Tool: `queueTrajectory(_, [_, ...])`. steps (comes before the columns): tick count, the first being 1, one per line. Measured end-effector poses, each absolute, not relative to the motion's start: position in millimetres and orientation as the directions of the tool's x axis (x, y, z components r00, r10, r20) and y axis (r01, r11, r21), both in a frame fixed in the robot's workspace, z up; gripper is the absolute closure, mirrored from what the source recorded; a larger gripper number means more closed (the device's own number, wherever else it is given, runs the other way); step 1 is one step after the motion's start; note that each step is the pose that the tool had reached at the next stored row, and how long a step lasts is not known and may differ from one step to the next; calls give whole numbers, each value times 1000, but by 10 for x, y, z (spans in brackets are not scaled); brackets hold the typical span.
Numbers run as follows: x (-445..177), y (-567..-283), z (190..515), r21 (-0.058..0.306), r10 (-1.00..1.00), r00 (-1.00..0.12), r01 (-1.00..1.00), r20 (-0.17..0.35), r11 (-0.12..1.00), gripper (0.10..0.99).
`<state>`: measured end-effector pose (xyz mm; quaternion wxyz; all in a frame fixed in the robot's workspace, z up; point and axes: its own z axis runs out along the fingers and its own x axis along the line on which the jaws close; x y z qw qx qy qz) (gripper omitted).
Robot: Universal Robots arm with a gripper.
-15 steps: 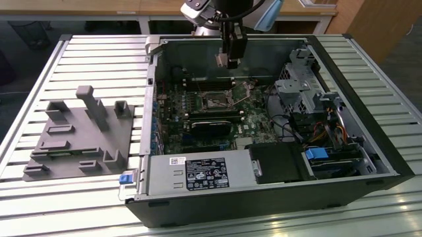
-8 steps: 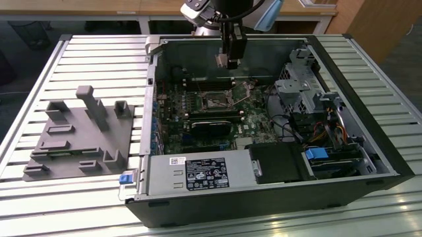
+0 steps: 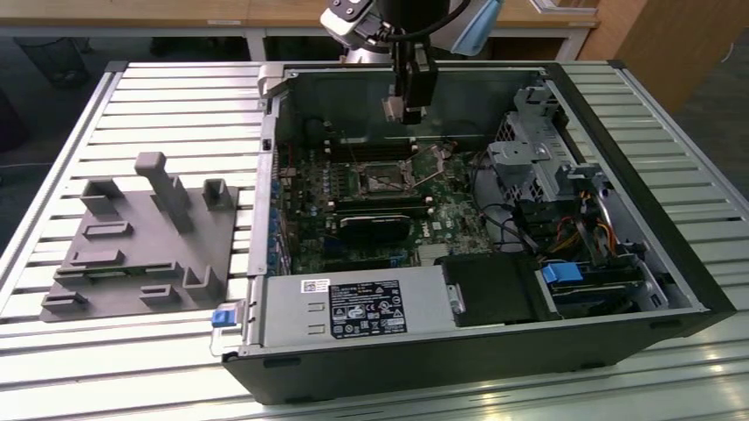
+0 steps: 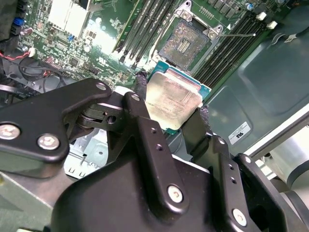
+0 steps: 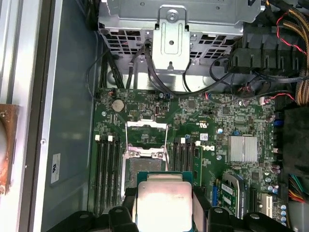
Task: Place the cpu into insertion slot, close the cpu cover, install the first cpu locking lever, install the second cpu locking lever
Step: 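Place the cpu into insertion slot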
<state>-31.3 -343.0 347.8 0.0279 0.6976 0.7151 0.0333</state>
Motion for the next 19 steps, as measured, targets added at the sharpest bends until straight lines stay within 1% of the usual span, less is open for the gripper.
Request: queueTrajectory(19, [-313,-3430,3437,87,1000,-22,996,7,21,545])
